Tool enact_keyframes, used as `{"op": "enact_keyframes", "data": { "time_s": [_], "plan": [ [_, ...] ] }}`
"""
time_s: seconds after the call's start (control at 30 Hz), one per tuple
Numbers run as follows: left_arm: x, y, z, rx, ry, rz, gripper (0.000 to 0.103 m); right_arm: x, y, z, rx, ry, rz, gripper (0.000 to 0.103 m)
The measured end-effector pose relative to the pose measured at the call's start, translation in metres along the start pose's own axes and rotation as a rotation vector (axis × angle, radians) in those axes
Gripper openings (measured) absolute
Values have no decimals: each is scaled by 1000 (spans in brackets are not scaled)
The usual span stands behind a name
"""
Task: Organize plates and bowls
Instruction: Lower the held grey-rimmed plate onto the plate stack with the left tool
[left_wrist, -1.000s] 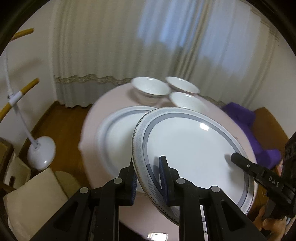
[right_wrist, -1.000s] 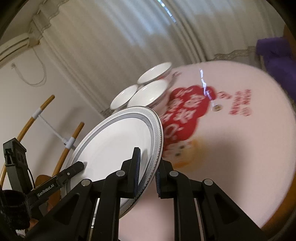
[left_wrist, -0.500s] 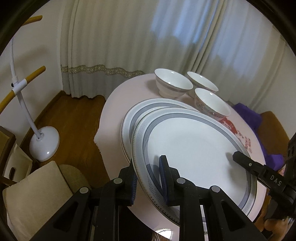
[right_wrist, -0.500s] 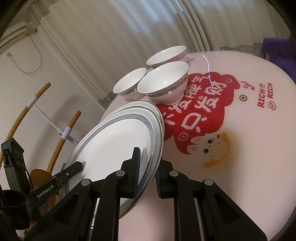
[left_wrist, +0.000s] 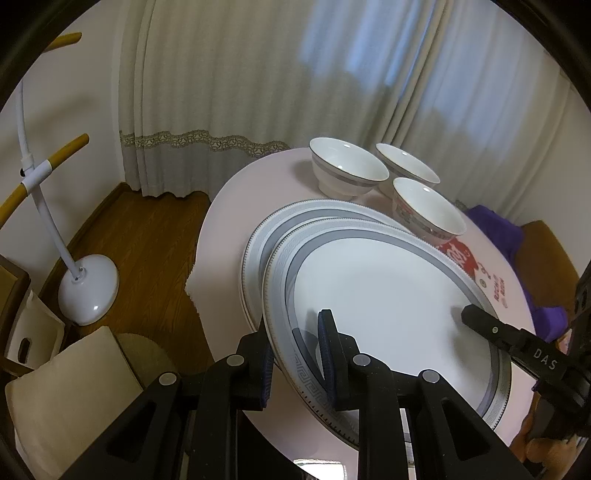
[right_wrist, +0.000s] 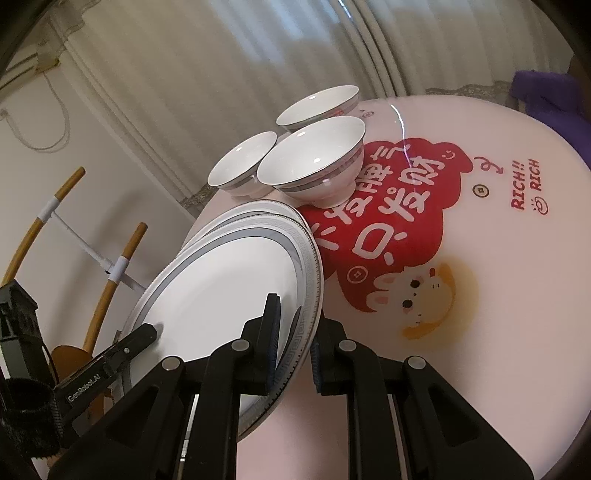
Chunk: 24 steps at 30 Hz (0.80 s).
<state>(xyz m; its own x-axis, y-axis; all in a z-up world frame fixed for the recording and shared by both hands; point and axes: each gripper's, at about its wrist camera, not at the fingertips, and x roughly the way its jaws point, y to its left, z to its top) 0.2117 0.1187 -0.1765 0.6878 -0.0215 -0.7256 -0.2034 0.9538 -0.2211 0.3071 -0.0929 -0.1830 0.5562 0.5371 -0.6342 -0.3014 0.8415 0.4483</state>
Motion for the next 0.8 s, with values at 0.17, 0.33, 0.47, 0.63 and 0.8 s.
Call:
{"op": "enact_keyframes", "data": {
  "time_s": [0.17, 0.33, 0.47, 0.63, 0.8],
  "plan": [
    [6, 1, 2, 9, -2, 6, 18, 4, 5, -1, -8, -1, -43, 15],
    [10, 2, 5, 10, -7, 9, 18, 10, 8, 1, -30, 4, -83, 17],
    [15, 4, 7, 20, -10, 11, 19, 16, 12, 3, -55, -3, -121, 20],
    [20, 6, 8, 27, -21, 15, 19, 21, 12, 5, -65, -14, -143, 22],
    [24, 6, 8, 47, -36, 32, 19, 26, 13, 5, -73, -25, -161, 24]
  ]
}}
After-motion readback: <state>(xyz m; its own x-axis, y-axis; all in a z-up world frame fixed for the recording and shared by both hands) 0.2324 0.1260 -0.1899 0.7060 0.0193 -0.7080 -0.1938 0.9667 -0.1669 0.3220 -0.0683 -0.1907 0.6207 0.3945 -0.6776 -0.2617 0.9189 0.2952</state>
